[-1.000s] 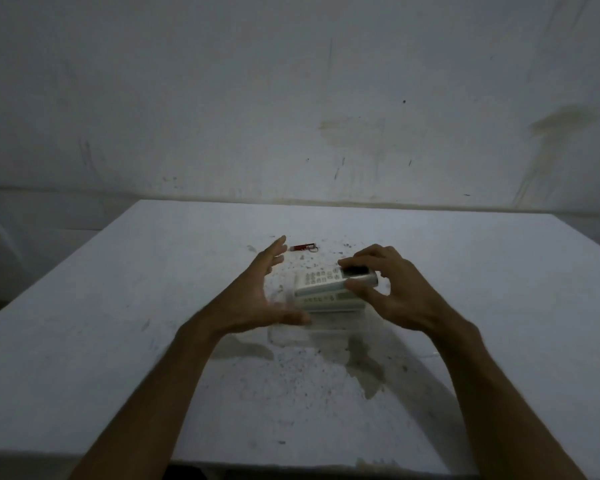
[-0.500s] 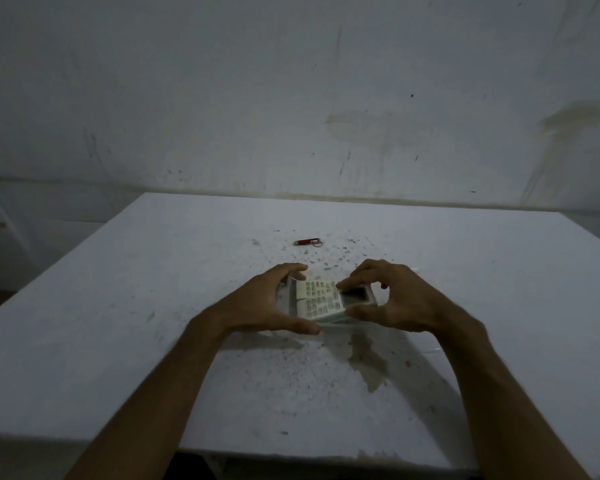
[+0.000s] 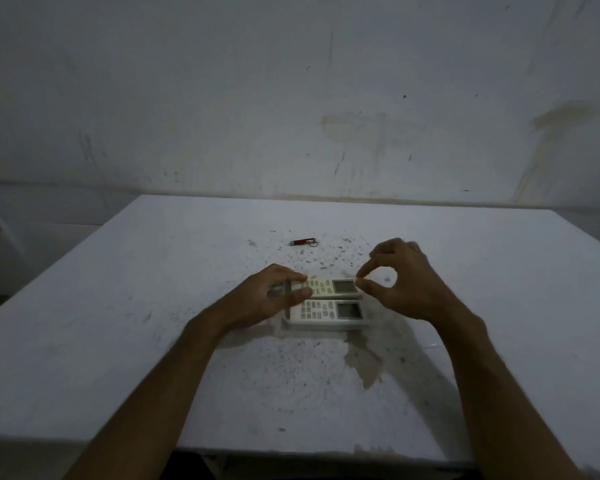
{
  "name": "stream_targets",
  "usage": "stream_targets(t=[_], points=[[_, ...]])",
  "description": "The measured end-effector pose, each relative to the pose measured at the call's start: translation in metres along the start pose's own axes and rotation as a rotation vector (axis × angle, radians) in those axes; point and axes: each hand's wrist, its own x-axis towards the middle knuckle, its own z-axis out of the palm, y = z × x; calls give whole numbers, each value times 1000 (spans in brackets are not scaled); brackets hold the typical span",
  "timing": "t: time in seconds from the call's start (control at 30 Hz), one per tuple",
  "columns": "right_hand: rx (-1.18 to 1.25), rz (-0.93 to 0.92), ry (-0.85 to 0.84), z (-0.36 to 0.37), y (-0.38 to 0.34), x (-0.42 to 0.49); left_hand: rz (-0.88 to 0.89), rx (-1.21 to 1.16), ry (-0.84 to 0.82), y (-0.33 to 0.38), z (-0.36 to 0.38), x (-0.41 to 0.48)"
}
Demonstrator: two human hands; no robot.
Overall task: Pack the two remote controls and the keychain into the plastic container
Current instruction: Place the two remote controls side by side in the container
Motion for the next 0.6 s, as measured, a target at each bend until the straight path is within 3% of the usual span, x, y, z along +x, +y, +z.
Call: stream_targets(t=[0.2,0.43,0.6], points=[[3,70,-204,-2,5,-3,44,29,36,-7,4,2],[64,62,-120,5,8,2,32,45,11,-6,14,3],[-13,134,-160,9,6,1,29,106,66,-1,21,5]])
